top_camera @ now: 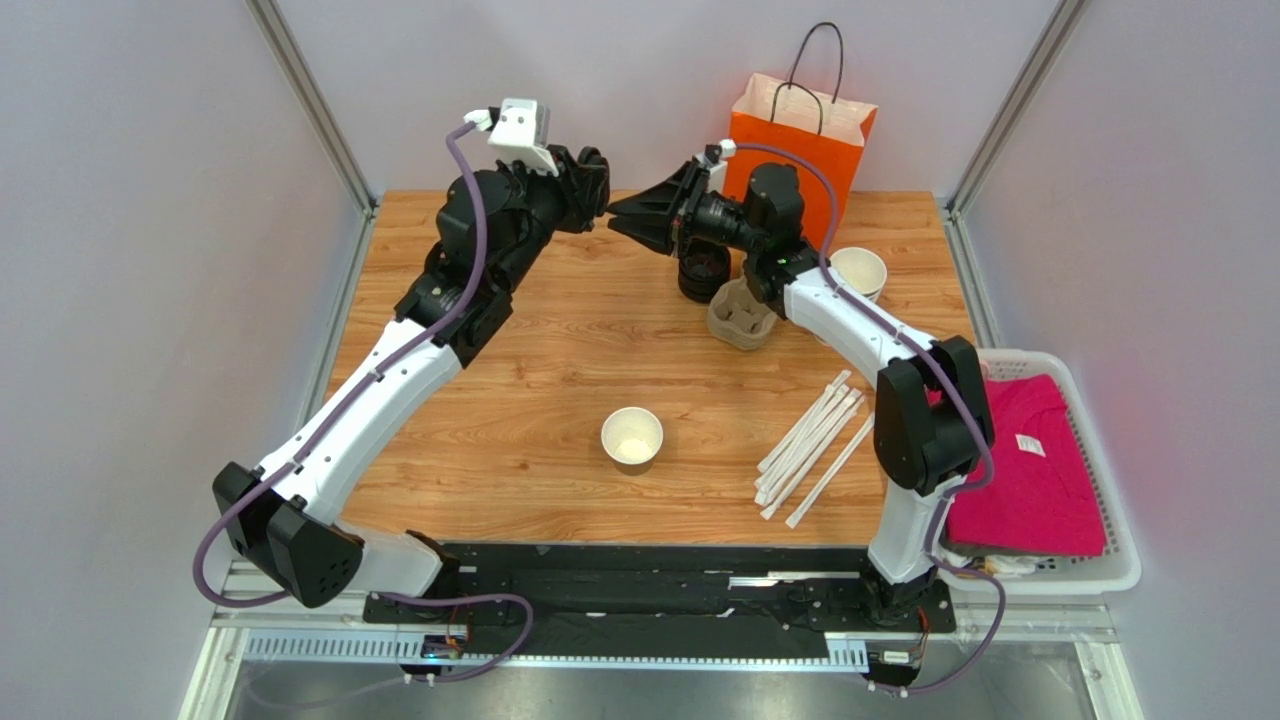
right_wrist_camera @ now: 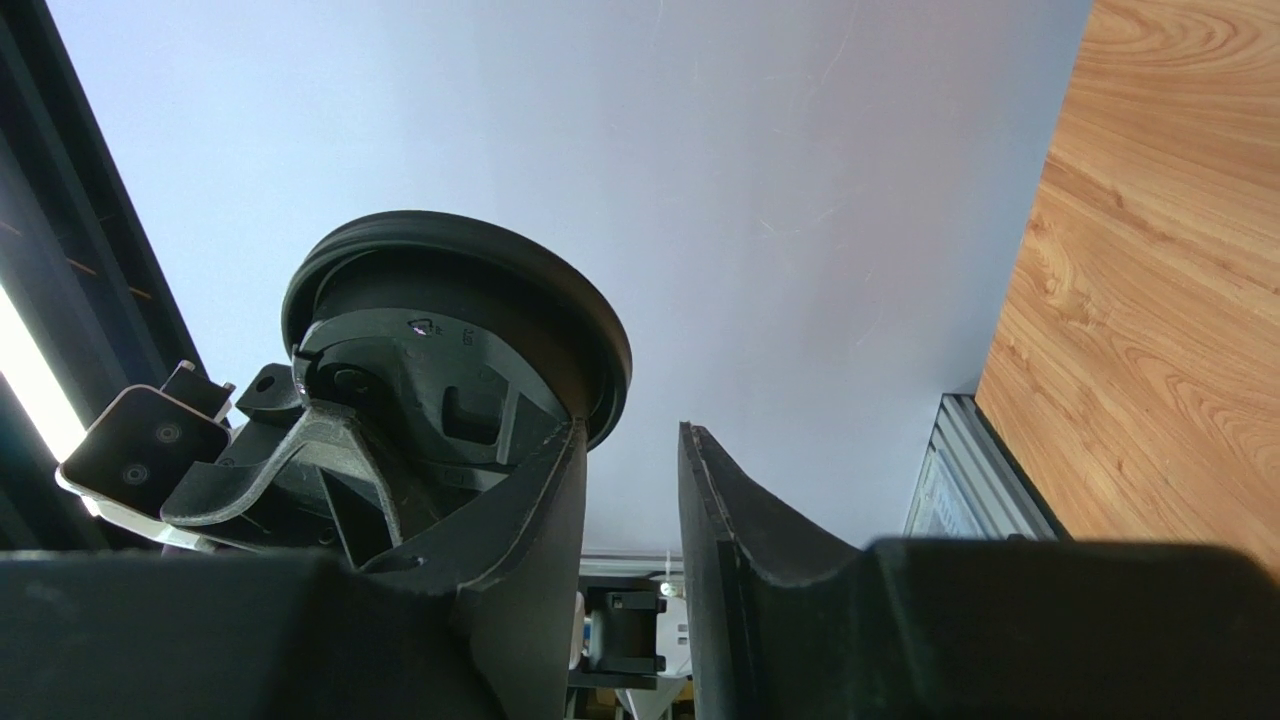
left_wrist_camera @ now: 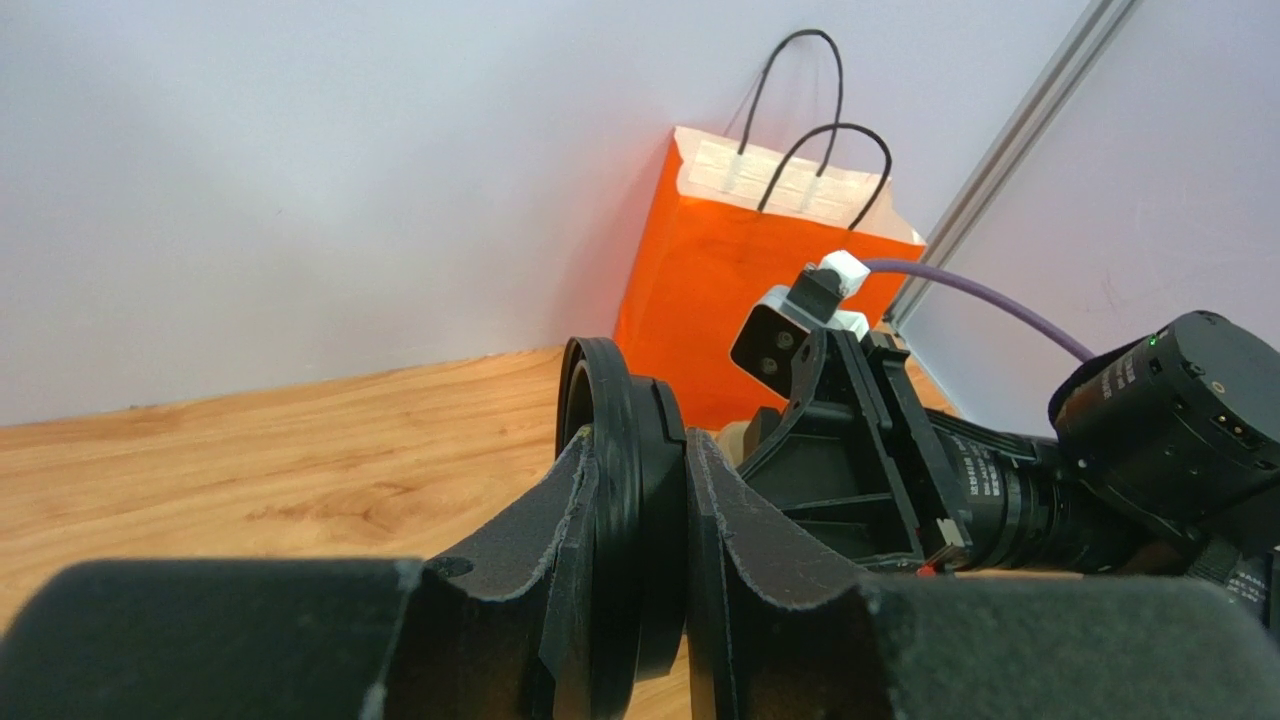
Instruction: Pack the takeout coffee
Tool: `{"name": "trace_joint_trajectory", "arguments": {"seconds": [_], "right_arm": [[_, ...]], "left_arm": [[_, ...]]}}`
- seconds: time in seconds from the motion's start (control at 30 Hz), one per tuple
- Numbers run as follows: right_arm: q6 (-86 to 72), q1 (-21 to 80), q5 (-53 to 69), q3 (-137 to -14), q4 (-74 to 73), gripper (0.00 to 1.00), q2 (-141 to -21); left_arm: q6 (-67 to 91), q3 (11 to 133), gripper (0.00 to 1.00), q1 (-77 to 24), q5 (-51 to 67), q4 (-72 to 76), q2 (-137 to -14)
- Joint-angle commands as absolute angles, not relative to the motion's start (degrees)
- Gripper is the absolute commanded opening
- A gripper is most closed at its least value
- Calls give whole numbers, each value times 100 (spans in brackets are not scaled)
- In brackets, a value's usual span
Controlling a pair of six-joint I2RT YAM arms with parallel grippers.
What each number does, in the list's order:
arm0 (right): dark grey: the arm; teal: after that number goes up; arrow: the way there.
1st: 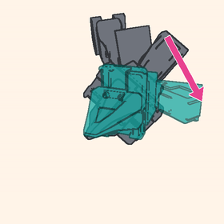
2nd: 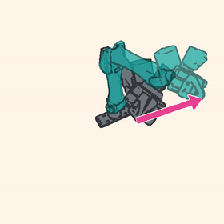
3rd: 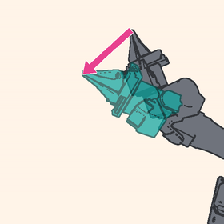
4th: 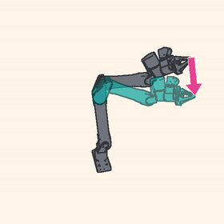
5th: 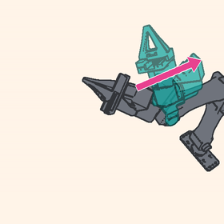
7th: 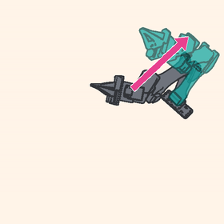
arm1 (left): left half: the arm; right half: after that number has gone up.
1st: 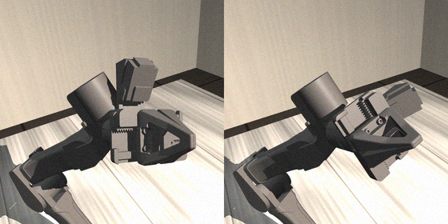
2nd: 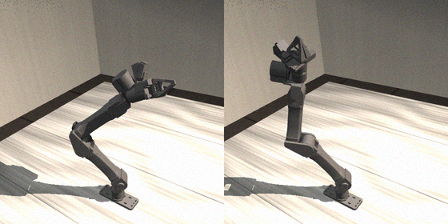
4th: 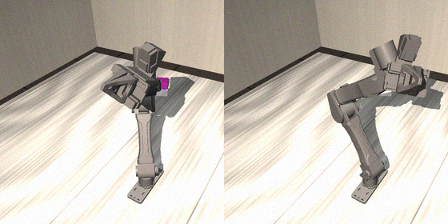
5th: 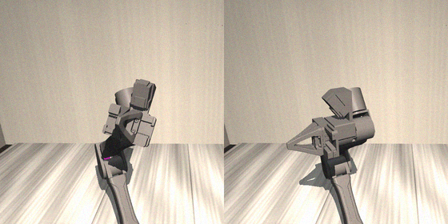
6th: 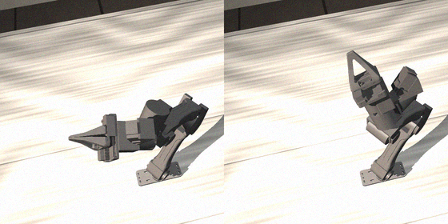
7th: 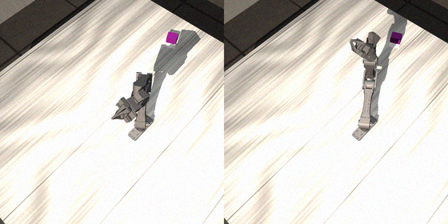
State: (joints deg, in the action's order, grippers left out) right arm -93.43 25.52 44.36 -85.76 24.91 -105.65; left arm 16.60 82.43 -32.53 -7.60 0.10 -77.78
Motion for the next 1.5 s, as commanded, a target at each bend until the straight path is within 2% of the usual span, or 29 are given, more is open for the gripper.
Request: {"name": "trace_joint_trajectory", "arguments": {"seconds": [0.0, 1.03, 1.37, 1.47], "right_arm": [[-9387, 2602, 4350, -8587, 2786, 31, -10415], [-9387, 2751, 4254, -8482, 2883, 26, -10521], [-9422, 2733, 4236, -8402, 2769, 20, -10626], [-9501, 2733, 4245, -8420, 2847, 12, -10661]], "left_arm": [[1626, 8183, 0, -3270, -729, 246, -7831], [2039, 8051, 0, -3287, -809, 228, -7954], [2557, 7972, 0, -3252, -651, 185, -7866], [2645, 7902, 0, -3261, -606, 193, -7849]]}}
